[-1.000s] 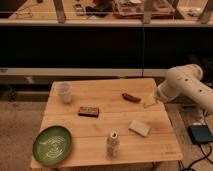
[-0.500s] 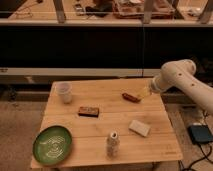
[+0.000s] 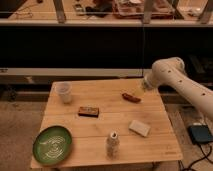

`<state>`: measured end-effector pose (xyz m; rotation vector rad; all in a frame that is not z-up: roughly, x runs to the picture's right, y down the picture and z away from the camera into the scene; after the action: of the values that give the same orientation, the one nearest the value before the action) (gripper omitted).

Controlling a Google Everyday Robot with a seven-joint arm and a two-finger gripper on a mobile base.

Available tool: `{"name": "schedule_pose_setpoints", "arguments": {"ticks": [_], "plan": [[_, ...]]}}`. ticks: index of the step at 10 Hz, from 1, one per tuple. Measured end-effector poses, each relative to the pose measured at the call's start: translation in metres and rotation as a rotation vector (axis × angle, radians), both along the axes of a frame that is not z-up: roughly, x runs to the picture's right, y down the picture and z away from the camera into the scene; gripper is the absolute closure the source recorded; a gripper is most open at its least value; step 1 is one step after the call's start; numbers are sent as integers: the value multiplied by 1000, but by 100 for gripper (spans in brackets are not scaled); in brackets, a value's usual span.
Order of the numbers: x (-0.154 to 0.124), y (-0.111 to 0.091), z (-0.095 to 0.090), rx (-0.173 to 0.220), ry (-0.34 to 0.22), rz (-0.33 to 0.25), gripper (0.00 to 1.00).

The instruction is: Drag the pepper across the table

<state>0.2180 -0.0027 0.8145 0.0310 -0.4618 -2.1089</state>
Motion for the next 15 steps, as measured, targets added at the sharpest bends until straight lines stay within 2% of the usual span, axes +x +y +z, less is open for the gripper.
{"name": "schedule_pose_setpoints", "arguments": {"ticks": [2,3,5,6,8,10,15], "plan": [[-11,-1,2,4,-46,8,26],[-24,3,10,-3,-95,10,26],[-56,13,40,-17,-192,-20,26],[-64,17,54,-18,-220,-44,26],[-64,17,80,2,-223,-94,26],[-55,15,100,16,-196,-130,26],[-43,42,136,-14,-165,-184,26]]}}
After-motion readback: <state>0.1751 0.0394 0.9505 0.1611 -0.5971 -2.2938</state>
